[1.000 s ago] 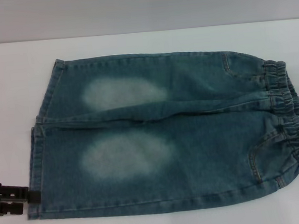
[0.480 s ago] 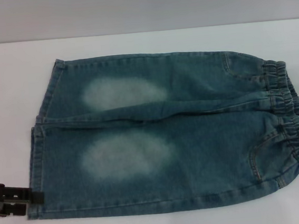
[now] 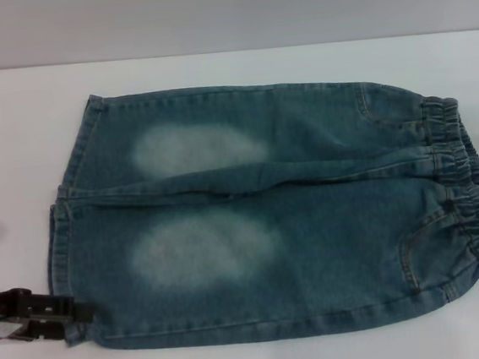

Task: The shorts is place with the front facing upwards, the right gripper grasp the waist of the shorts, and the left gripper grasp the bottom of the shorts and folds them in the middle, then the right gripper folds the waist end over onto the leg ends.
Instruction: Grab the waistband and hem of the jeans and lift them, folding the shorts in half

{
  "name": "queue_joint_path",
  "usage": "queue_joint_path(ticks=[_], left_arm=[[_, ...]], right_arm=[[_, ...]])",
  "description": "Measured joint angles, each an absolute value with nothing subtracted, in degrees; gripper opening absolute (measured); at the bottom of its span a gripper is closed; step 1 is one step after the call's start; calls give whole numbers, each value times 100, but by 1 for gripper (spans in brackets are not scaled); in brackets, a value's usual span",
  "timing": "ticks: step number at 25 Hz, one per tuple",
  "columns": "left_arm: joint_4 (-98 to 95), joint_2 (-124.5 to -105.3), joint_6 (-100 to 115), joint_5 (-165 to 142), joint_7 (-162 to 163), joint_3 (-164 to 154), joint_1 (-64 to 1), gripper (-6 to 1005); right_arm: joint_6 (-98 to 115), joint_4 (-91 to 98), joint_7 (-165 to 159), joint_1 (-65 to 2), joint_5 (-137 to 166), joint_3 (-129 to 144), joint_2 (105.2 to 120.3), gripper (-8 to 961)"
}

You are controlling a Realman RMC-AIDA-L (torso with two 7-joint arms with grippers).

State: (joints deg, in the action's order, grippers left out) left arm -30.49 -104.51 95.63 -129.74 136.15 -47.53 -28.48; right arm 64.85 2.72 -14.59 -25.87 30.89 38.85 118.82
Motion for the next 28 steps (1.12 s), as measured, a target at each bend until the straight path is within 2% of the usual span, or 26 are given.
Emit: queue_joint_path(ticks=[28], left_arm=[[-3050, -10462, 9214, -12972, 13598, -4788, -3139, 767]], right_arm=[[6336, 247, -1459, -2645, 3103, 3914, 11888, 726]])
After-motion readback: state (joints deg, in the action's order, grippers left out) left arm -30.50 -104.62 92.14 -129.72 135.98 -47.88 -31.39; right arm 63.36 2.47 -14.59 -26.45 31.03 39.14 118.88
